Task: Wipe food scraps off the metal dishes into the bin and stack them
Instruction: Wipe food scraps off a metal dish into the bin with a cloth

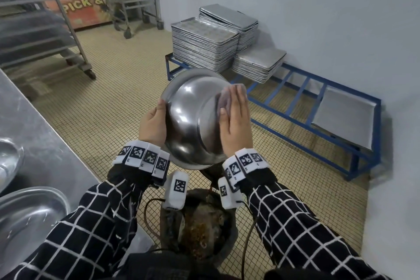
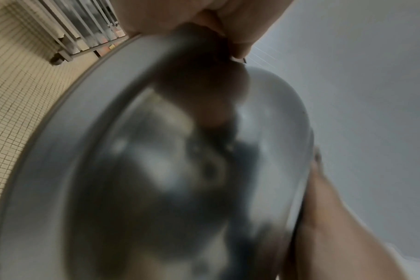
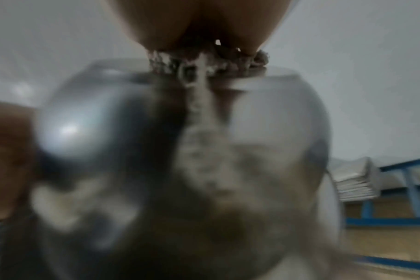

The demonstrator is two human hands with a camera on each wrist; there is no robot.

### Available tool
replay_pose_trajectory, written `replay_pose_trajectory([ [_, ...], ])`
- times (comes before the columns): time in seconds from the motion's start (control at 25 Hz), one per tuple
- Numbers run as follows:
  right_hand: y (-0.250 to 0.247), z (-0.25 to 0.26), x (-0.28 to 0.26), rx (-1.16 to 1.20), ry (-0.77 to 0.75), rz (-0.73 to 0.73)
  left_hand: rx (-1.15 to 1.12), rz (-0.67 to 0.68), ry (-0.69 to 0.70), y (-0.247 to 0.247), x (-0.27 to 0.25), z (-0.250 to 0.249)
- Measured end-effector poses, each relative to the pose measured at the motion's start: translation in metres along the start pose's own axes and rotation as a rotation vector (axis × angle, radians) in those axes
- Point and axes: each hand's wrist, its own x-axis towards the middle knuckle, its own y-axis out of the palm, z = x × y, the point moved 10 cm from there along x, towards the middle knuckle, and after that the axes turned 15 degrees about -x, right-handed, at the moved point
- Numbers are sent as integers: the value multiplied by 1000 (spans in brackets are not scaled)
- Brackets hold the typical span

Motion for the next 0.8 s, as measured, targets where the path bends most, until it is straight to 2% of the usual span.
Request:
replay_pose_trajectory([
  [0.12, 13, -54, -24, 115, 274, 108, 37, 4, 0, -6, 5, 2],
  [0.24, 21, -67, -55, 164, 356, 181, 115, -1, 40, -11, 8, -1],
  [0.32, 5, -57, -57, 180, 334, 77, 219, 46, 84, -7, 8, -7],
  [0.4, -15, -33, -45, 189, 244, -37, 341, 133, 142, 2, 5, -11],
  [0.48, -14, 4, -31, 123, 91, 3, 421, 215, 171, 13, 0, -10],
  [0.6, 4, 52, -28, -168, -174, 68, 395, 293, 188, 26, -7, -8],
  [0.68, 6, 46, -24, -212, -152, 33, 380, 300, 204, 28, -10, -11],
  [0.8, 3, 1, -16, -14, 144, 45, 377, 293, 206, 26, -7, -12],
])
